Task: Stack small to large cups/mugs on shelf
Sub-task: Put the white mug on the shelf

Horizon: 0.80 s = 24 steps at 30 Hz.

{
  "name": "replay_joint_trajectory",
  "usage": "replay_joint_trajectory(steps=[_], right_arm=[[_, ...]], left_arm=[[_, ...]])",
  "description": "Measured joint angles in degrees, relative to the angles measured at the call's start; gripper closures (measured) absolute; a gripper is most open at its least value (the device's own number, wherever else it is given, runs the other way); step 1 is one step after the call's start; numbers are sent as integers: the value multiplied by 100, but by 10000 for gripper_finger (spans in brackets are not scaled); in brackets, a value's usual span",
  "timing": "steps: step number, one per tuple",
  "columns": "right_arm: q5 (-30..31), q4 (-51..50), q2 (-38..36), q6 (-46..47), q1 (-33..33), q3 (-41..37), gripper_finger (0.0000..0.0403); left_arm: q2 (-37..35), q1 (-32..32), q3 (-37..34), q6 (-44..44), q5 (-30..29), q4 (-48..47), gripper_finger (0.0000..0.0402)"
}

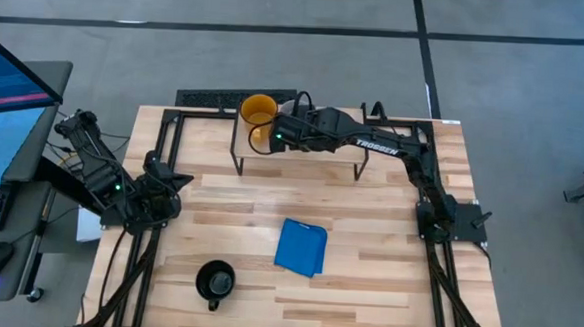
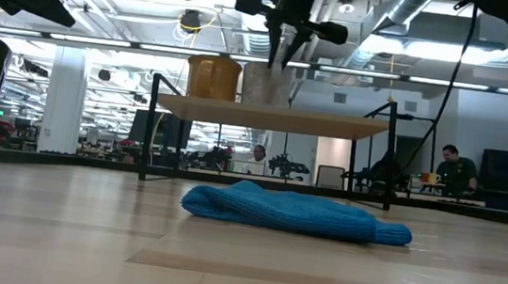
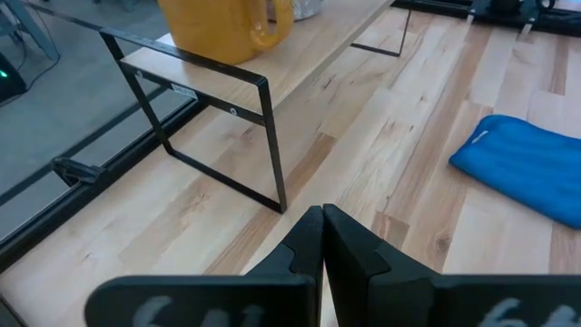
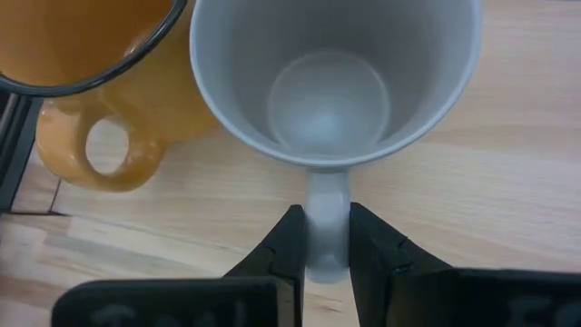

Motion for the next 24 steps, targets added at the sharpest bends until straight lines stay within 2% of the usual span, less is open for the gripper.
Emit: replay_joint_trajectory(steps=[10, 16, 24], right_arm=[[8, 118, 9, 107, 5, -7, 335], [12, 127, 13, 302, 2, -7, 316], [12, 127, 15, 315, 5, -7, 333]], left_arm=[[0, 0, 0, -2, 10, 0, 401], [0, 0, 0, -4, 10, -1, 401], [0, 0, 0, -9, 136, 0, 401]])
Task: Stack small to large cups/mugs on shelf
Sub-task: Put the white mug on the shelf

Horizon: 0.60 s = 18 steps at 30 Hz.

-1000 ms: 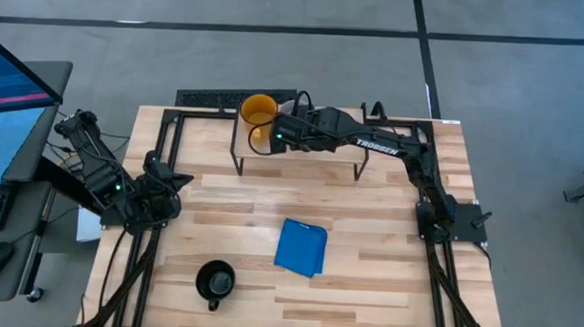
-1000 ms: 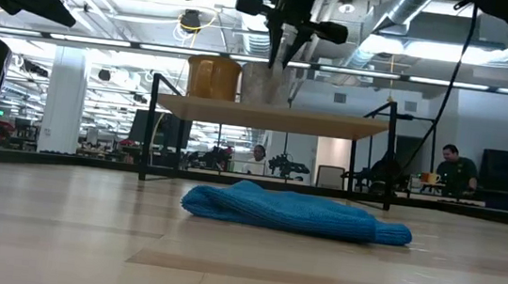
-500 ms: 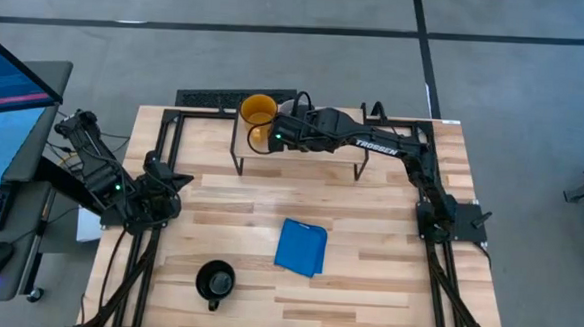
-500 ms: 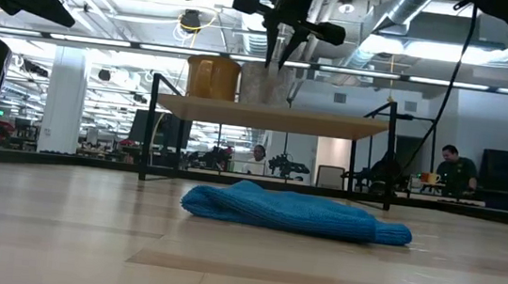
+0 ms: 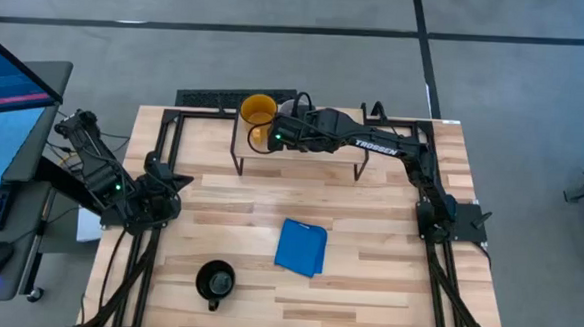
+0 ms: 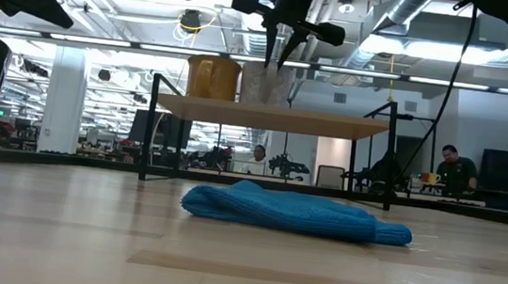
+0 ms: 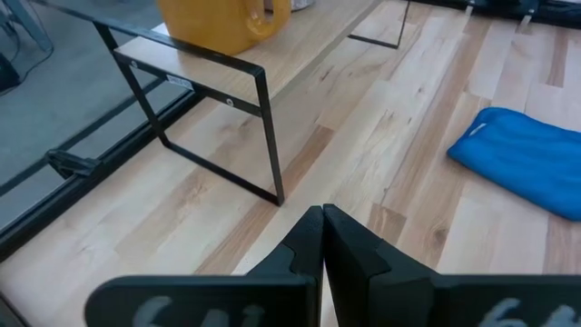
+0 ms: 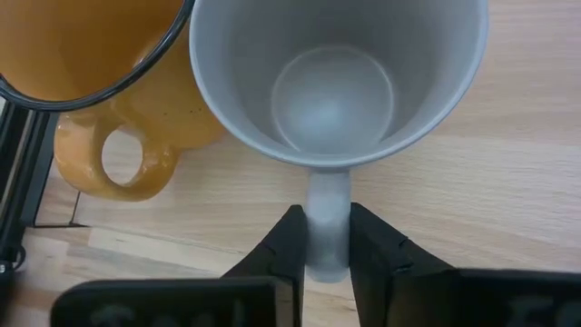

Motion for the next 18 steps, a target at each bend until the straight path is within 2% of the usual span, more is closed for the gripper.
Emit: replay_joint_trajectory(steps=[7, 18], right_arm=[[5, -2, 0, 8, -2, -1, 317], [109, -15, -20, 54, 0, -2, 328]], left_arm=[[0, 0, 0, -2, 55, 2, 401], [0, -1, 0, -2, 63, 2, 401]])
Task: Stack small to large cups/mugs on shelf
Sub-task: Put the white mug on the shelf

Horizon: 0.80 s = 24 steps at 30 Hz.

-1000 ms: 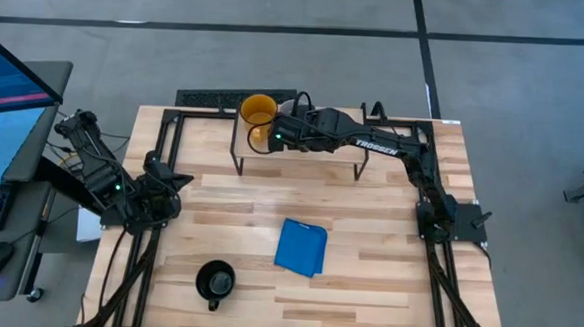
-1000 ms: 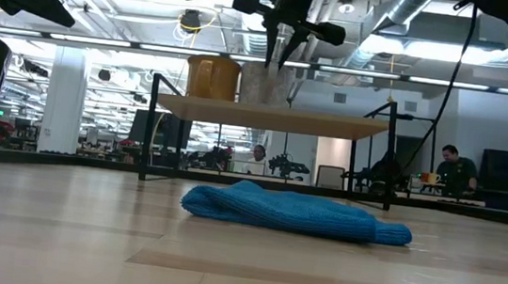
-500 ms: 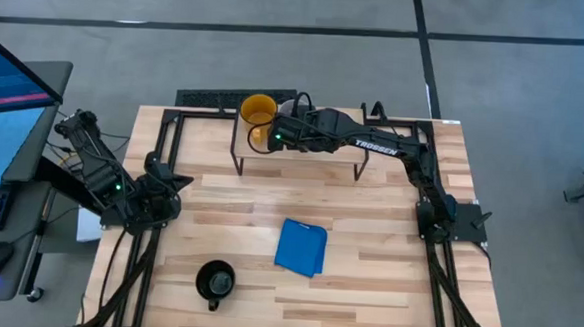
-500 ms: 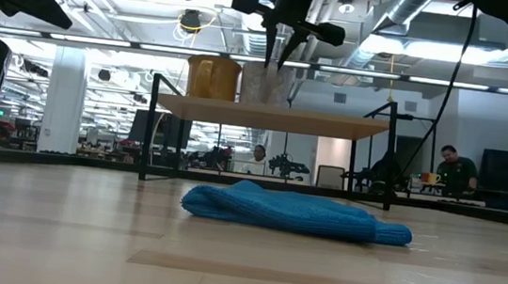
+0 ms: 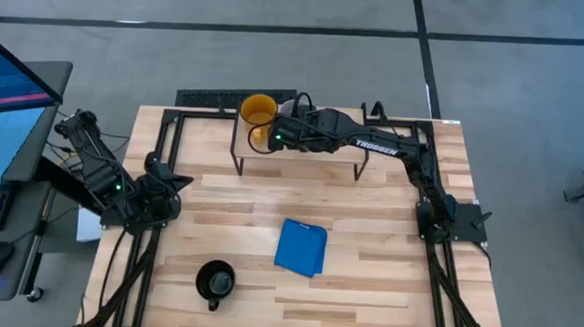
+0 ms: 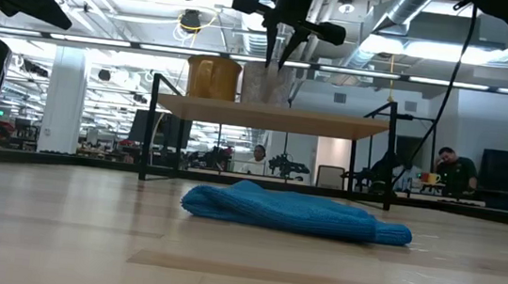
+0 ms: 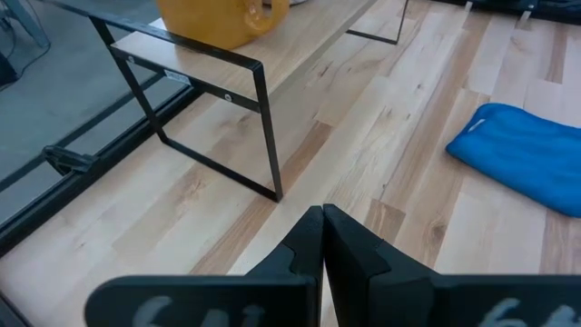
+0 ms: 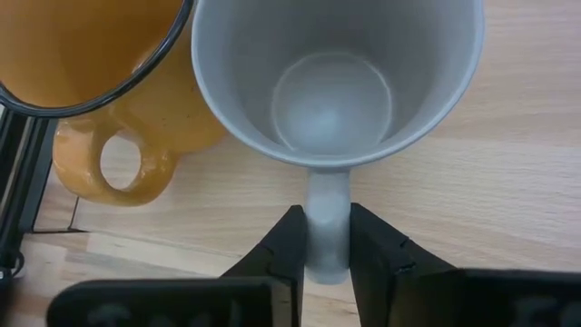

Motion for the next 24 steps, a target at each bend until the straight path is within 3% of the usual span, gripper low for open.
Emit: replay_joint_trajectory(steps=[24], right_arm=[[-38, 59, -20, 83, -2, 0, 316]], left_arm=[[0, -1, 0, 15, 21, 0, 401]])
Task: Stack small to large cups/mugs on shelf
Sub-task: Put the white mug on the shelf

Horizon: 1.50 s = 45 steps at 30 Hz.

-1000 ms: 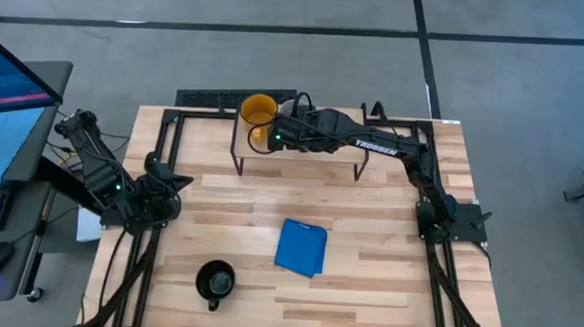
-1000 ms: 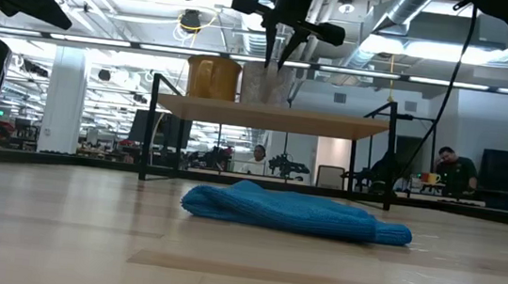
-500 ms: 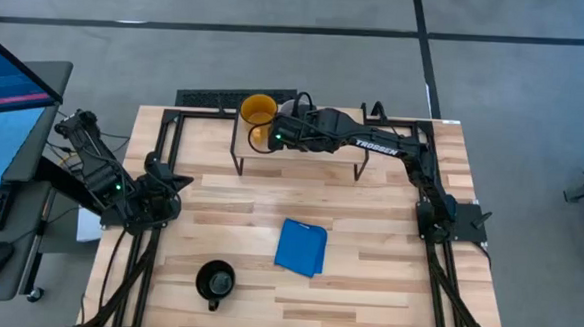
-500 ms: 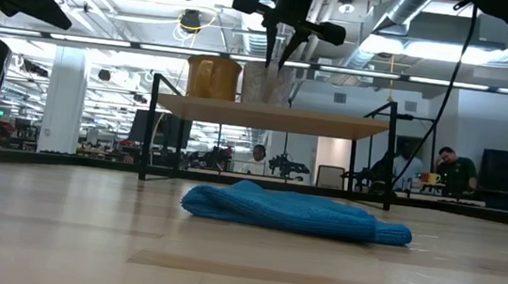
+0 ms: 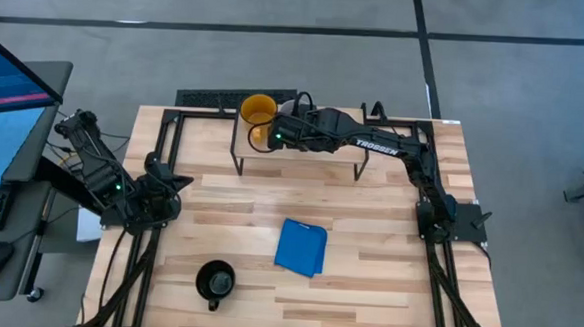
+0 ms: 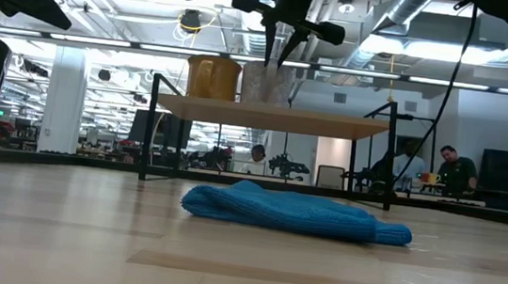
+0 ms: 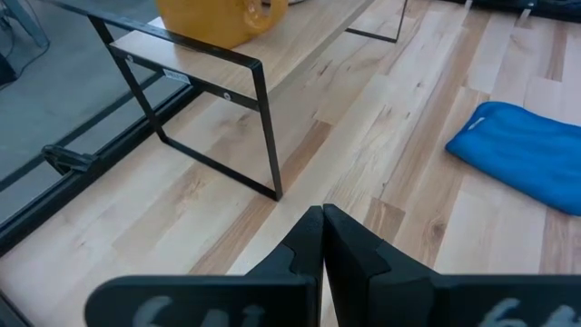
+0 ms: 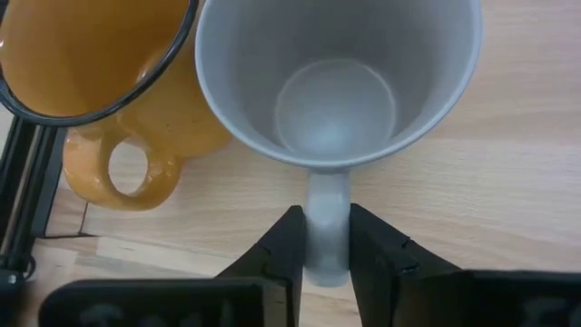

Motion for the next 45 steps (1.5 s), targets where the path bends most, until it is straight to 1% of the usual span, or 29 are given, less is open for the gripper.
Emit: replay_joint_trajectory(steps=[11, 19, 38, 45], right_arm=[[-68, -61, -2, 168, 2, 0, 316], [71, -262, 0, 311, 2, 0, 316], [47, -170, 8, 274, -4, 0, 316], [27, 89, 13, 261, -48, 0, 315]], left_arm=[[2, 0, 0, -2, 10, 0, 401], [2, 0, 0, -4, 133, 26, 401], [2, 0, 0, 26, 131, 37, 401], [0, 0, 0, 26, 175, 39, 401]])
